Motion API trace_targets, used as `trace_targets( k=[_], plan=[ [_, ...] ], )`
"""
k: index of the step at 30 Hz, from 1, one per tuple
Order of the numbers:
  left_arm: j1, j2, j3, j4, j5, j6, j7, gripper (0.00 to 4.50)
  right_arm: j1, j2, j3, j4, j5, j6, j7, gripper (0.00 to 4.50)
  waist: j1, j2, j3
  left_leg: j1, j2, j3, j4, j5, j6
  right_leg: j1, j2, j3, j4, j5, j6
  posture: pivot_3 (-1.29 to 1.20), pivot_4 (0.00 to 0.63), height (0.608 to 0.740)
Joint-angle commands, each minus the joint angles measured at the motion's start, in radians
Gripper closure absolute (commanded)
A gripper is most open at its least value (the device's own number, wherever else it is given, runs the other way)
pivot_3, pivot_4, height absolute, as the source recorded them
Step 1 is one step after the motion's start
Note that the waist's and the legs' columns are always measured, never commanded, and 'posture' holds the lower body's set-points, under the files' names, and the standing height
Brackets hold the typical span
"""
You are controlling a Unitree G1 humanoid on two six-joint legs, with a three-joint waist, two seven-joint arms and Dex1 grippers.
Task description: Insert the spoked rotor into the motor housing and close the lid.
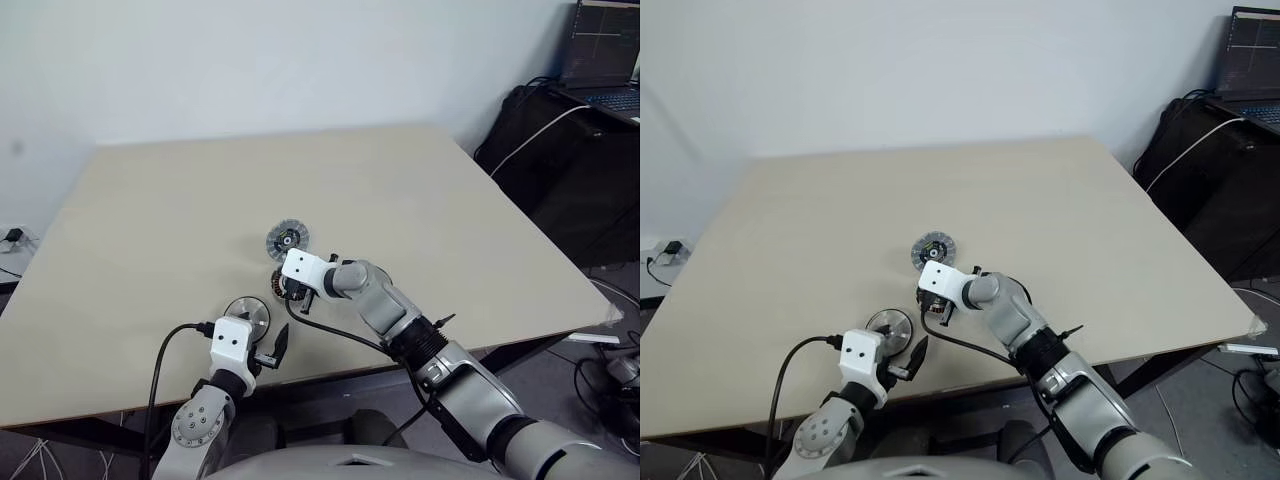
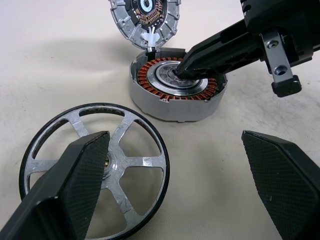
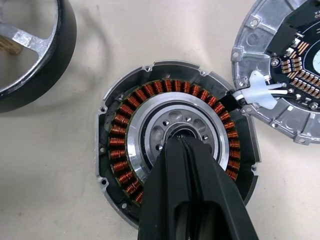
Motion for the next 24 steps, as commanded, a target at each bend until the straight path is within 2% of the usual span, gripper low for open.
trace_targets(
  k=[1, 24],
  plan=[
    [-0.006, -0.002, -0.005, -0.043, -0.007, 0.002, 0.002, 0.00, -0.015, 0.006, -0.016, -0.029, 0.001, -0.008, -0.022, 4.48, 0.000, 0.000, 0.000, 0.000, 0.000, 0.000, 0.000, 0.000, 0.000, 0.000, 0.000, 0.000, 0.000, 0.000, 0.000, 0.00, 0.000, 0.740],
    [0.000, -0.004, -0.003, -0.071, -0.009, 0.028, 0.009, 0.00, -0.018, 0.040, -0.004, 0.034, 0.003, -0.015, -0.046, 4.48, -0.001, 0.000, 0.000, 0.000, 0.000, 0.000, 0.000, 0.000, 0.000, 0.000, 0.000, 0.000, 0.000, 0.000, 0.000, 0.00, 0.000, 0.740]
  ],
)
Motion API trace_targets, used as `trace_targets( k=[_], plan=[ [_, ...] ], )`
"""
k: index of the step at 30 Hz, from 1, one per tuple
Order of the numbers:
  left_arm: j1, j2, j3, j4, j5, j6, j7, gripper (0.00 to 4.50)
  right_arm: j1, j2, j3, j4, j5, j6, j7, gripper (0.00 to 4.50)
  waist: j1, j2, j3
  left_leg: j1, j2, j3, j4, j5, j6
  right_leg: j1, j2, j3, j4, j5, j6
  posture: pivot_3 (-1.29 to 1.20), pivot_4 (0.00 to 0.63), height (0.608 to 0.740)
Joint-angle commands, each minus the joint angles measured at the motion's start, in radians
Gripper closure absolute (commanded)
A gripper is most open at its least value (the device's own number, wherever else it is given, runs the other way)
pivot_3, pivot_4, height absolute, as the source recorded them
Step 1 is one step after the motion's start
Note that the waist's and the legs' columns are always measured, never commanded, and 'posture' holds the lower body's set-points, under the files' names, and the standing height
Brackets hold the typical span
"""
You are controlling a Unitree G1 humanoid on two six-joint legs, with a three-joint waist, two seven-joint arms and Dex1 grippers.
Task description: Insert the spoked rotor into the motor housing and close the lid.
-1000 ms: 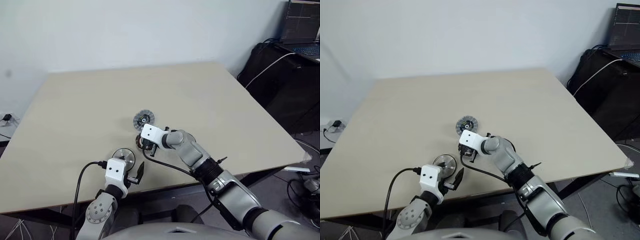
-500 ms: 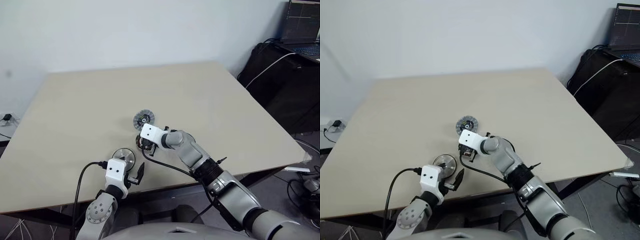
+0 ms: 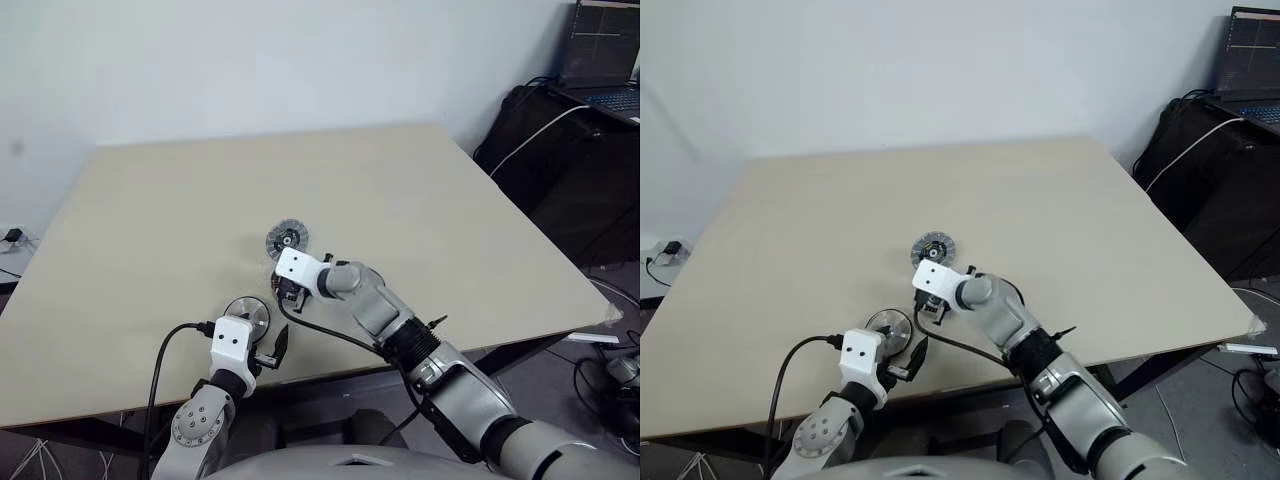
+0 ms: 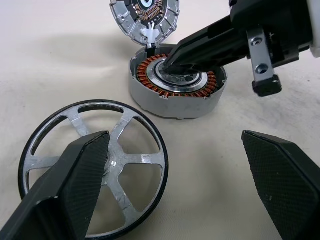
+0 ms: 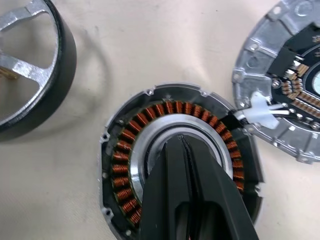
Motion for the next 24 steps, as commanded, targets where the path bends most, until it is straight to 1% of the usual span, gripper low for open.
trace_targets(
  k=[1, 15, 24],
  plan=[
    [-0.003, -0.003, -0.002, -0.045, -0.009, -0.014, 0.002, 0.00, -0.017, -0.001, -0.006, -0.002, 0.002, -0.003, 0.002, 4.48, 0.001, 0.000, 0.000, 0.000, 0.000, 0.000, 0.000, 0.000, 0.000, 0.000, 0.000, 0.000, 0.000, 0.000, 0.000, 0.00, 0.000, 0.740],
    [-0.007, -0.003, 0.001, -0.023, -0.013, -0.025, -0.006, 0.00, -0.038, 0.004, -0.058, -0.066, 0.029, -0.013, -0.028, 4.48, 0.000, 0.000, 0.000, 0.000, 0.000, 0.000, 0.000, 0.000, 0.000, 0.000, 0.000, 0.000, 0.000, 0.000, 0.000, 0.00, 0.000, 0.740],
    [-0.008, -0.007, 0.002, -0.011, -0.011, -0.034, -0.004, 0.00, 0.031, -0.015, -0.002, -0.024, 0.007, 0.010, -0.006, 4.48, 0.000, 0.001, 0.000, 0.000, 0.000, 0.000, 0.000, 0.000, 0.000, 0.000, 0.000, 0.000, 0.000, 0.000, 0.000, 0.00, 0.000, 0.740]
  ],
)
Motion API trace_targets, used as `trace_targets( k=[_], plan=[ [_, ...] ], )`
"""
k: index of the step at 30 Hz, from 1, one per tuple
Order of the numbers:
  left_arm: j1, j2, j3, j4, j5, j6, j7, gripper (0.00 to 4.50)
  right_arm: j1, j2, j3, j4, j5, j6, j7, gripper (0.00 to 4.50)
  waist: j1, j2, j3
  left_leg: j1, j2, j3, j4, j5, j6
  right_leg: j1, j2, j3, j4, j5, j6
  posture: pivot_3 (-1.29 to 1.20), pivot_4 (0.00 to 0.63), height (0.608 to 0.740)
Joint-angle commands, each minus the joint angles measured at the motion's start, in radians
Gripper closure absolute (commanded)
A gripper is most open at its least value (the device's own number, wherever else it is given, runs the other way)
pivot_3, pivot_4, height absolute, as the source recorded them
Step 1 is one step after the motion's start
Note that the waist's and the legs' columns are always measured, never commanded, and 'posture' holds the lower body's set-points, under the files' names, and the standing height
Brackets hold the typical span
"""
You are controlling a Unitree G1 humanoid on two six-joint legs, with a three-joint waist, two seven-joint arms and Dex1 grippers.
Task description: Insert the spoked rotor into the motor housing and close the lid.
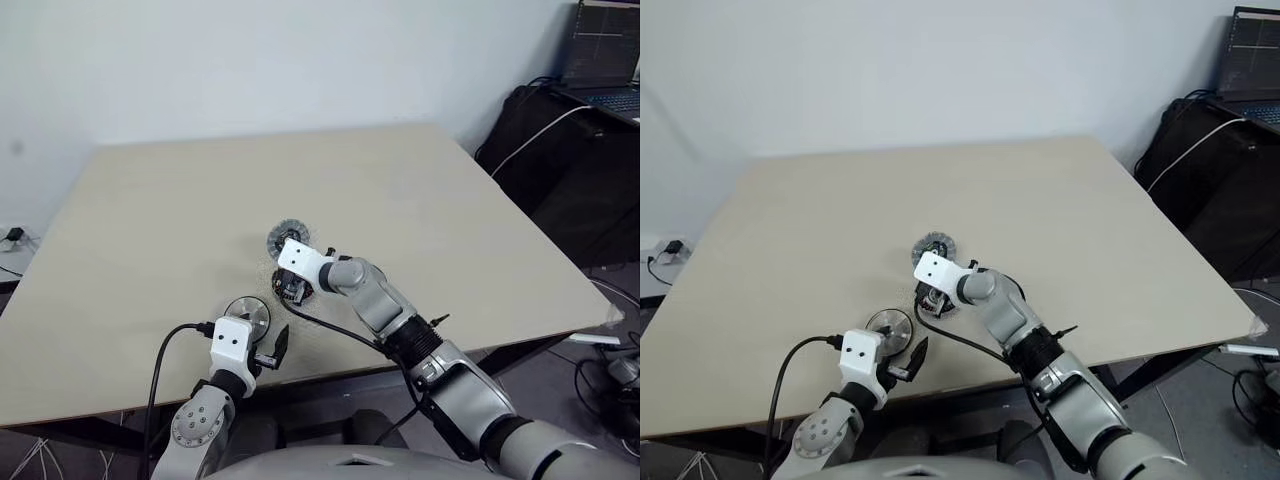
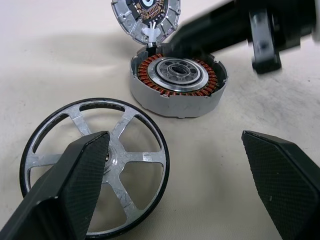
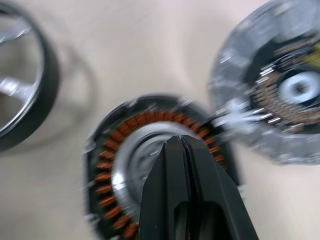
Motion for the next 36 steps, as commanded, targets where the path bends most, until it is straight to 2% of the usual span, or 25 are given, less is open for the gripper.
trace_targets(
  k=[1, 5, 15, 27, 36],
  plan=[
    [-0.008, -0.006, 0.001, -0.013, -0.009, -0.031, 0.002, 0.00, 0.013, -0.013, 0.013, 0.007, -0.010, 0.006, 0.003, 4.48, -0.001, 0.000, 0.000, 0.000, 0.000, 0.000, 0.000, 0.000, 0.000, 0.000, 0.000, 0.000, 0.000, 0.000, 0.000, 0.00, 0.000, 0.740],
    [-0.005, -0.006, 0.002, -0.011, -0.010, -0.033, 0.000, 0.00, 0.020, -0.013, 0.001, -0.026, 0.005, 0.004, 0.006, 4.48, 0.000, 0.000, -0.001, 0.000, 0.000, 0.000, 0.000, 0.000, 0.000, 0.000, 0.000, 0.000, 0.001, 0.000, 0.000, 0.00, 0.000, 0.740],
    [-0.006, -0.004, 0.000, -0.012, -0.011, -0.031, -0.004, 0.00, -0.001, 0.053, -0.167, -0.122, 0.109, -0.016, -0.109, 4.48, 0.001, -0.001, 0.001, -0.001, 0.000, 0.000, 0.000, 0.000, 0.000, -0.001, 0.000, 0.000, 0.000, 0.000, 0.001, 0.00, 0.000, 0.740],
    [-0.005, 0.003, 0.002, -0.016, -0.012, -0.023, -0.007, 0.00, 0.164, -0.004, -0.073, -0.107, 0.082, 0.029, -0.100, 4.48, 0.001, 0.000, 0.000, -0.001, 0.000, 0.000, 0.000, 0.000, 0.000, 0.000, -0.004, 0.000, 0.000, -0.001, 0.000, 0.00, 0.000, 0.740],
    [-0.007, 0.010, 0.003, -0.011, -0.015, -0.024, -0.011, 0.00, 0.114, 0.008, -0.130, -0.157, 0.113, 0.022, -0.130, 4.48, 0.005, -0.001, 0.001, 0.000, 0.000, 0.000, 0.000, 0.000, 0.000, 0.000, -0.001, -0.001, 0.000, -0.003, 0.003, 0.00, 0.000, 0.740]
  ],
)
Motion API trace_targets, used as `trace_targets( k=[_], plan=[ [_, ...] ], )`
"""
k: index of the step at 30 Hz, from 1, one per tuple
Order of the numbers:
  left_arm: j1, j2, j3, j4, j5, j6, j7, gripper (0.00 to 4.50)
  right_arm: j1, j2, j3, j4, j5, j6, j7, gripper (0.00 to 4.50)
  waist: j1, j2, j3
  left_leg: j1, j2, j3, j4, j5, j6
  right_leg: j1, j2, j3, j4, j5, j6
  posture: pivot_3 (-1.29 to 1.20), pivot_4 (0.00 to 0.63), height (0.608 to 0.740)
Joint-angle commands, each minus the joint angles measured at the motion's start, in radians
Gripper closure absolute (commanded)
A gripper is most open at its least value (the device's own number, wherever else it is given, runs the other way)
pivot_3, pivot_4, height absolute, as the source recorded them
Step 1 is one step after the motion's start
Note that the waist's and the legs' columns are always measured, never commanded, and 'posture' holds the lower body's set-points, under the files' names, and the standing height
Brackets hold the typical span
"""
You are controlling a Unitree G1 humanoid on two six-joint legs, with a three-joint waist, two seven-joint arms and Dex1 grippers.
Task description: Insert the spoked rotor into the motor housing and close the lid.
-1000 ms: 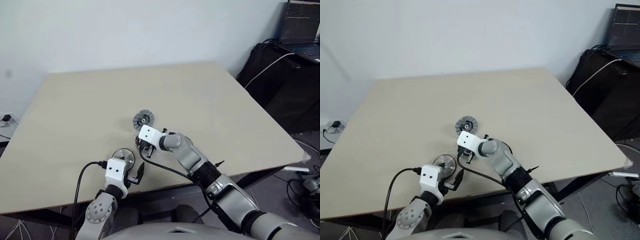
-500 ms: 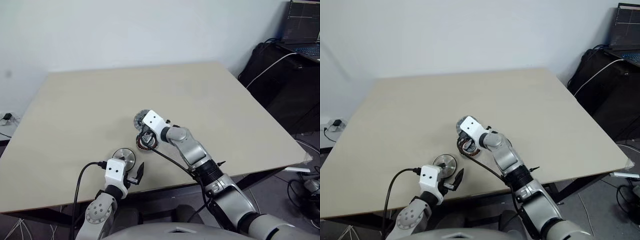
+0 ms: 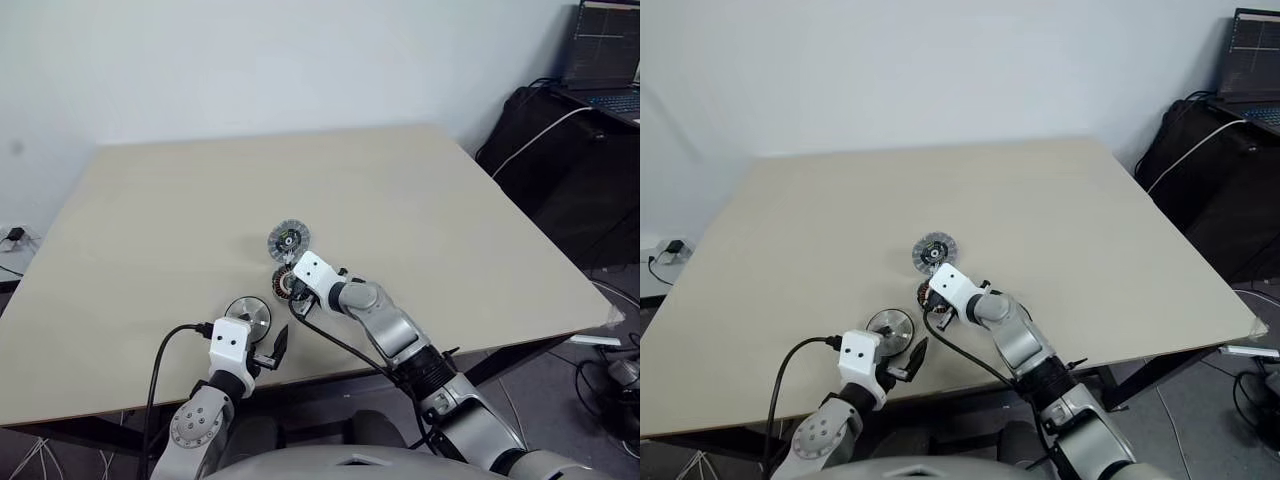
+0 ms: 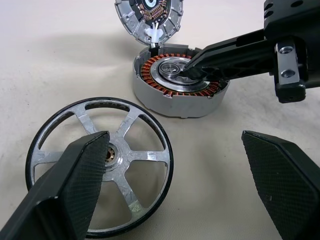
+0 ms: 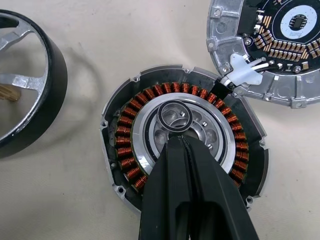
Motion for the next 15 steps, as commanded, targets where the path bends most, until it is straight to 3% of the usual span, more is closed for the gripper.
trace_targets(
  k=[1, 15],
  plan=[
    [-0.007, 0.003, -0.003, -0.019, -0.007, -0.011, -0.006, 0.00, -0.047, 0.002, -0.036, -0.036, 0.010, 0.001, -0.016, 4.48, 0.001, 0.000, 0.001, 0.000, 0.000, 0.000, 0.000, 0.000, 0.000, 0.000, 0.000, 0.000, 0.000, 0.000, 0.000, 0.00, 0.000, 0.740],
    [-0.007, 0.003, -0.007, -0.022, -0.005, -0.011, -0.005, 0.00, -0.096, -0.013, 0.009, -0.035, -0.011, 0.013, 0.002, 4.48, 0.001, 0.000, 0.001, 0.000, 0.000, 0.000, 0.000, 0.000, 0.000, 0.000, 0.000, 0.000, 0.000, 0.001, -0.002, 0.00, 0.000, 0.740]
  ],
)
